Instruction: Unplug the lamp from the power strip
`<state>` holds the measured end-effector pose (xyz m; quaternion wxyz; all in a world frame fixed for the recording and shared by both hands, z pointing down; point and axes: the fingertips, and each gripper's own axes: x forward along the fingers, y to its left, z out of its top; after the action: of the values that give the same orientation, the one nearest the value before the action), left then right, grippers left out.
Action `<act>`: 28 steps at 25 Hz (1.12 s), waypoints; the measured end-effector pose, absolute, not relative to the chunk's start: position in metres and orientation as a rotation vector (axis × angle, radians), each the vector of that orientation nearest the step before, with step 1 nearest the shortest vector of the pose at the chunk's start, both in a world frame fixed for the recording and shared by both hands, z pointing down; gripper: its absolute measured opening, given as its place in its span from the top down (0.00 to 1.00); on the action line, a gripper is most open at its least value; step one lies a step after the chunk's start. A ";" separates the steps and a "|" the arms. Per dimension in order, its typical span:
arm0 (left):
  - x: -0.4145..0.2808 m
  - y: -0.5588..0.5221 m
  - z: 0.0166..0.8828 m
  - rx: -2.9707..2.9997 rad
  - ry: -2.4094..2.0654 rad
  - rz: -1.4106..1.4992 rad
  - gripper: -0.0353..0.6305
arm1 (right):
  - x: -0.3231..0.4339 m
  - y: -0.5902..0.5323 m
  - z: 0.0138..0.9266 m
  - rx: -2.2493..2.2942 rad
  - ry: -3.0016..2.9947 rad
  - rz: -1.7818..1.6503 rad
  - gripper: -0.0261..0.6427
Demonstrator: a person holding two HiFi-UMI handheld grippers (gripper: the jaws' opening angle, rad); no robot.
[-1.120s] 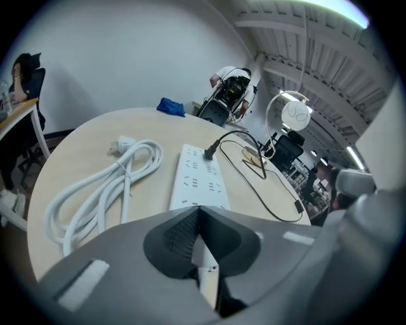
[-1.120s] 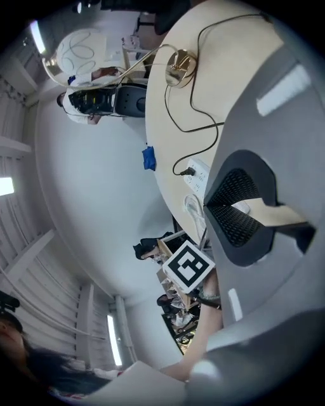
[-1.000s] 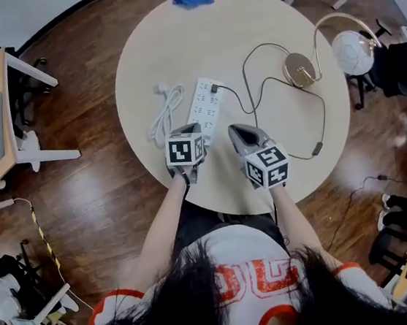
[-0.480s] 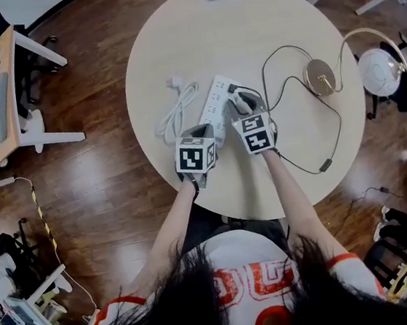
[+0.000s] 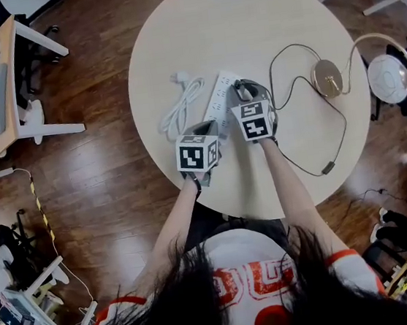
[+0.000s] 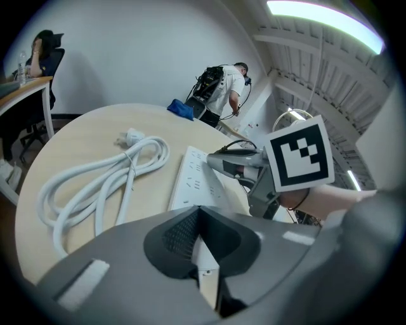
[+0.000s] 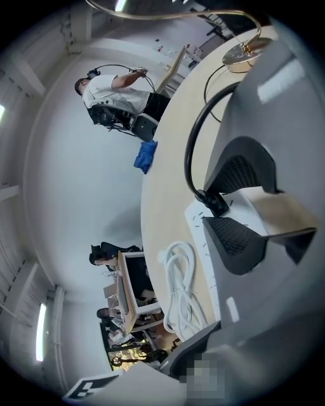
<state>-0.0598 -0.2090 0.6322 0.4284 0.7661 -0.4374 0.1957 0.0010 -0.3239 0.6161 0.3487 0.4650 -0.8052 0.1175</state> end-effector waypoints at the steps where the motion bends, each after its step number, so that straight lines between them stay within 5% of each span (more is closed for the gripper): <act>1: -0.060 -0.209 0.632 1.909 -1.092 0.480 0.95 | 0.001 -0.323 0.616 1.203 -2.089 0.312 0.78; 16: -0.057 -0.219 0.634 1.936 -1.110 0.541 0.95 | 0.014 -0.321 0.540 1.369 -2.318 0.436 0.80; 28: -0.059 -0.222 0.638 1.944 -1.113 0.527 0.95 | 0.054 -0.264 0.618 1.345 -2.021 0.693 0.79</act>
<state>-0.0592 -0.2217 0.6376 0.4080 0.7712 -0.4417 0.2091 0.0537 -0.2635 0.6184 0.3036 0.5075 -0.7628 0.2617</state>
